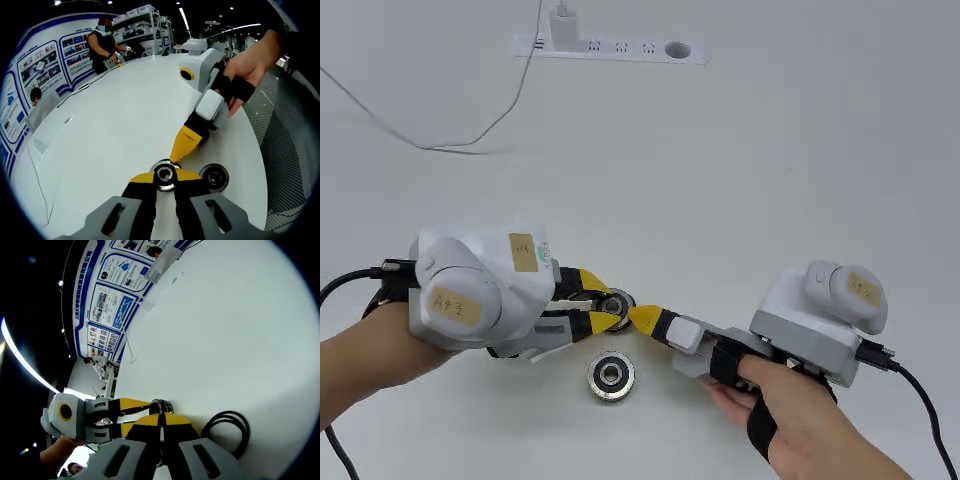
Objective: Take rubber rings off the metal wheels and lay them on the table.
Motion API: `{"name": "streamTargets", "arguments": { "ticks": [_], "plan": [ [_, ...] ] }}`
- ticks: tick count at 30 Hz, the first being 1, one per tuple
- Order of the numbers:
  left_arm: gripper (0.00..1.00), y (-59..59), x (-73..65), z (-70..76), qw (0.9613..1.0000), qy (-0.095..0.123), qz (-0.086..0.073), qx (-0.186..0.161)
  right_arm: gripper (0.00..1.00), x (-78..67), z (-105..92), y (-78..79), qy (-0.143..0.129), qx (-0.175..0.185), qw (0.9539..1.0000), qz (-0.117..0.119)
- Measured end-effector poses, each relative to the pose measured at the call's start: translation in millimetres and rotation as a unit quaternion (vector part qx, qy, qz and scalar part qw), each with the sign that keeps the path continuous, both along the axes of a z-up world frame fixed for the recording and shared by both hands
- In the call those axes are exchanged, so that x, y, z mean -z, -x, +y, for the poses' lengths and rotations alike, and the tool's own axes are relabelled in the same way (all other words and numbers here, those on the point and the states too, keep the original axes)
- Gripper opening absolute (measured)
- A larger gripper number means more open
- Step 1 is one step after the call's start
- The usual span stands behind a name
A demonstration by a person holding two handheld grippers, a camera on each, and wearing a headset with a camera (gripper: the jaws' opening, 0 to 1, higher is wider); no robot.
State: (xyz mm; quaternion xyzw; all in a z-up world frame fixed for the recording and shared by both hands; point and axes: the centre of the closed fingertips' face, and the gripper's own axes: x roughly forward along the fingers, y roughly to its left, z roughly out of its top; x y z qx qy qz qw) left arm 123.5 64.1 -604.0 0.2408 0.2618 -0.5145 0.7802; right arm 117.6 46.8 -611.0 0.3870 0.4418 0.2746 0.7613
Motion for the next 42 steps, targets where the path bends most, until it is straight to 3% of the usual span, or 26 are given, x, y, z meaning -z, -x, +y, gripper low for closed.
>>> {"name": "streamTargets", "arguments": {
  "ticks": [7,9,17,34,37,38,42],
  "plan": [
    [0.13,-0.1,0.2,0.3,1.0000,-0.001,0.000,-0.003,0.01,1.7,-1.3,-1.3,0.003,0.009,0.9999,0.014],
    [0.13,0.0,0.1,0.1,1.0000,-0.003,-0.001,-0.003,0.01,2.6,-1.5,-2.0,-0.003,0.019,0.9994,0.029],
    [0.12,-0.2,0.2,0.2,1.0000,-0.004,-0.003,-0.008,0.00,0.5,-0.3,-3.4,-0.016,0.027,0.9987,0.041],
    [0.12,0.2,0.2,-0.4,0.9999,-0.006,-0.009,-0.004,0.00,-7.3,7.1,-3.3,-0.015,0.009,0.9996,0.020],
    [0.12,0.6,0.3,-0.9,0.9998,-0.013,-0.017,0.005,0.00,-10.4,9.7,-3.0,-0.009,0.000,0.9999,0.012],
    [0.12,0.5,0.3,-0.8,0.9997,-0.013,-0.017,0.005,0.00,-10.0,9.6,-2.5,0.002,-0.008,1.0000,0.003],
    [0.12,0.4,0.3,-0.7,0.9998,-0.010,-0.016,0.001,0.00,-11.0,9.9,-1.7,0.004,-0.014,0.9999,-0.002]
  ]
}}
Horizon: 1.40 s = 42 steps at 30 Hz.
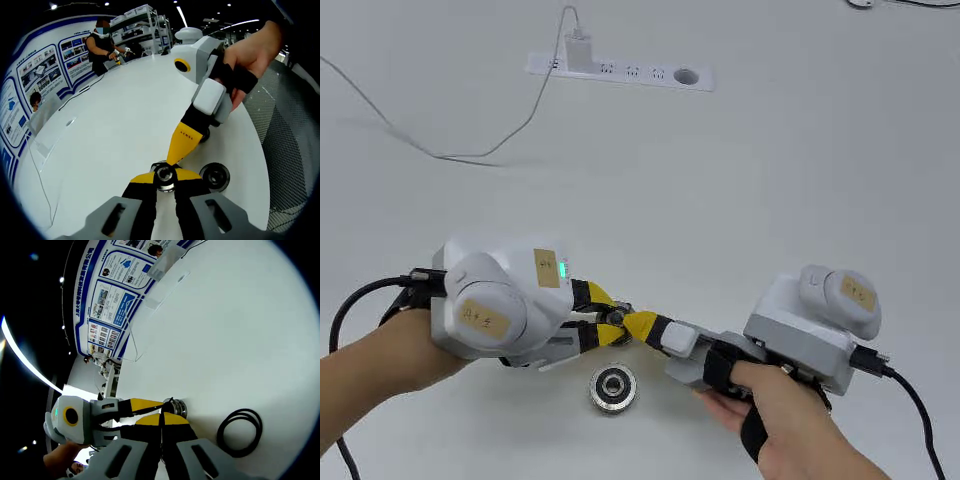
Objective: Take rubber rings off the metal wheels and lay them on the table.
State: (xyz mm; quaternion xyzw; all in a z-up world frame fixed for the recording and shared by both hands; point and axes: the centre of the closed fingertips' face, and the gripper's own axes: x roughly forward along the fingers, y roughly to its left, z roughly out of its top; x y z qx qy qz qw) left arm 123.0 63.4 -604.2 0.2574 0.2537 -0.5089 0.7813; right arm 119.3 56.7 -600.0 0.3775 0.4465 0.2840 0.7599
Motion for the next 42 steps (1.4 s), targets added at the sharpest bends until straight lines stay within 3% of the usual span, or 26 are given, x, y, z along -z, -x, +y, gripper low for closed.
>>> {"name": "streamTargets", "arguments": {
  "ticks": [25,32,38,42],
  "plan": [
    [0.12,0.6,-0.8,0.2,0.9999,0.000,-0.009,0.007,0.00,-11.1,0.9,9.7,0.023,-0.041,0.9980,-0.043],
    [0.13,0.2,-1.3,0.2,0.9999,-0.001,-0.015,0.000,0.01,-5.8,-3.4,6.5,0.035,-0.016,0.9989,-0.026],
    [0.13,-0.7,-1.4,1.2,0.9998,0.004,-0.002,-0.020,0.01,-3.3,-3.3,3.7,0.038,-0.008,0.9991,-0.019],
    [0.17,-3.6,-2.1,2.9,0.9995,0.004,-0.004,-0.030,0.01,-3.0,-3.9,3.5,0.038,-0.006,0.9991,-0.015]
  ]
}}
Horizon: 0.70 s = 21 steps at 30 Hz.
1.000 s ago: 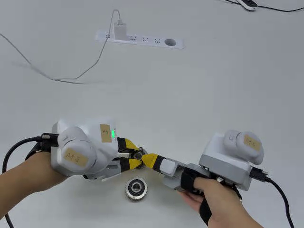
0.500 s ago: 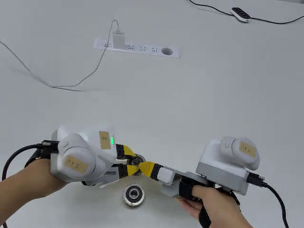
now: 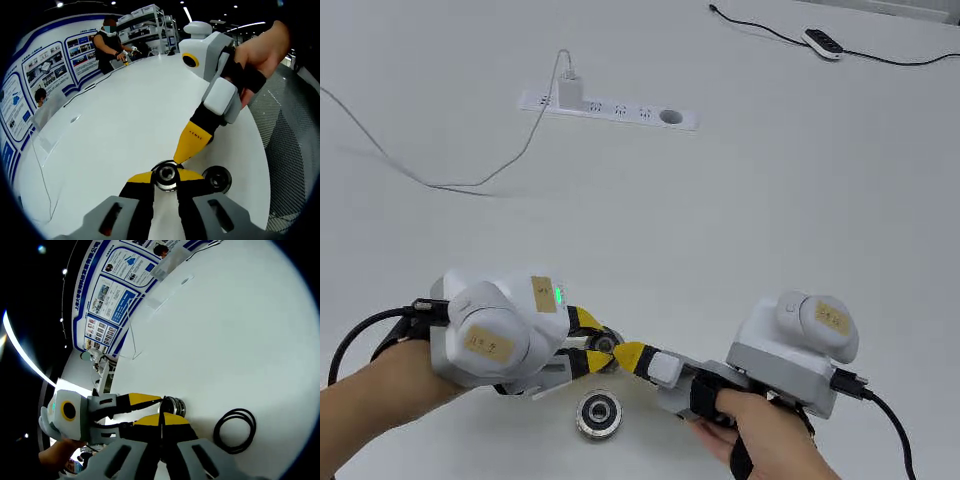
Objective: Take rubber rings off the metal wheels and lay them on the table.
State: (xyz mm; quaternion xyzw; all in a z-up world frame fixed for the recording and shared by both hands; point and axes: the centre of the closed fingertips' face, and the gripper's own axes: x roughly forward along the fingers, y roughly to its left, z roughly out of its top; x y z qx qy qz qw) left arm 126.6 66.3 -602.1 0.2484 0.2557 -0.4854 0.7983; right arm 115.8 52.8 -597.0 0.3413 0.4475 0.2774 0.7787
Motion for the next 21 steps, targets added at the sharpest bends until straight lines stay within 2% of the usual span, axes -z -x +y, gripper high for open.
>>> {"name": "streamTargets", "arguments": {
  "ticks": [7,15,21],
  "plan": [
    [0.20,-2.0,-6.9,9.7,0.9999,0.004,-0.008,-0.011,0.01,-2.0,2.2,0.3,-0.007,0.002,1.0000,0.003],
    [0.23,2.7,-23.5,19.6,0.9985,0.036,-0.007,-0.040,0.01,-7.2,7.5,0.6,-0.012,-0.002,0.9999,-0.002],
    [0.26,5.9,-37.3,29.8,0.9953,0.063,-0.008,-0.072,0.01,-18.4,7.6,0.2,-0.025,0.000,0.9996,-0.010]
  ]
}}
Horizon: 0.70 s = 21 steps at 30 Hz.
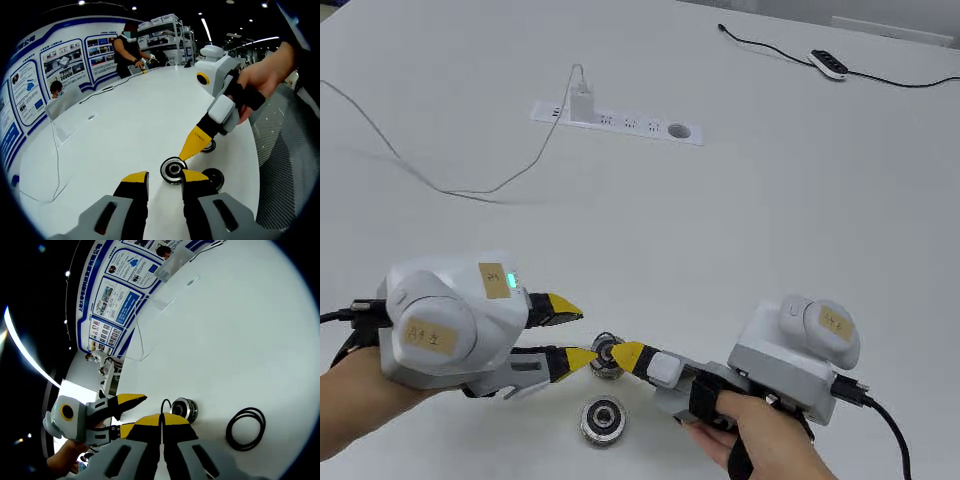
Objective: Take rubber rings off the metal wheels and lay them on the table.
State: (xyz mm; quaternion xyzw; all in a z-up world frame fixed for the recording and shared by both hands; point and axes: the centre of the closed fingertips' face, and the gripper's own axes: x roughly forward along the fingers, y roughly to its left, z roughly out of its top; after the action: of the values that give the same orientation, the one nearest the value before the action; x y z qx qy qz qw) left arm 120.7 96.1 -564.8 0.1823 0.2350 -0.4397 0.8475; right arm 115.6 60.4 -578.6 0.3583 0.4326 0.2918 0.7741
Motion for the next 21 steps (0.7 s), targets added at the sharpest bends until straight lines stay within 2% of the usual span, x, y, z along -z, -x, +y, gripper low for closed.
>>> {"name": "streamTargets", "arguments": {
  "ticks": [3,9,13,18,21],
  "plan": [
    [0.32,-0.6,-8.1,3.9,0.9997,0.014,-0.007,-0.016,0.01,-8.2,-3.0,-1.1,-0.009,0.006,0.9999,-0.004],
    [0.42,1.5,-24.5,9.5,0.9987,0.029,-0.020,-0.036,0.01,-16.3,-18.5,-2.6,-0.012,0.022,0.9996,-0.012],
    [0.45,6.7,-37.1,10.6,0.9982,0.028,-0.034,-0.039,0.01,-13.0,-36.8,-0.4,-0.012,0.049,0.9987,-0.004],
    [0.48,13.5,-52.2,9.6,0.9974,0.040,-0.047,-0.038,0.01,-5.1,-58.2,6.1,-0.005,0.073,0.9973,0.006],
    [0.50,15.5,-53.8,11.2,0.9970,0.045,-0.050,-0.037,0.01,0.3,-68.3,10.4,-0.003,0.086,0.9962,0.014]
  ]
}}
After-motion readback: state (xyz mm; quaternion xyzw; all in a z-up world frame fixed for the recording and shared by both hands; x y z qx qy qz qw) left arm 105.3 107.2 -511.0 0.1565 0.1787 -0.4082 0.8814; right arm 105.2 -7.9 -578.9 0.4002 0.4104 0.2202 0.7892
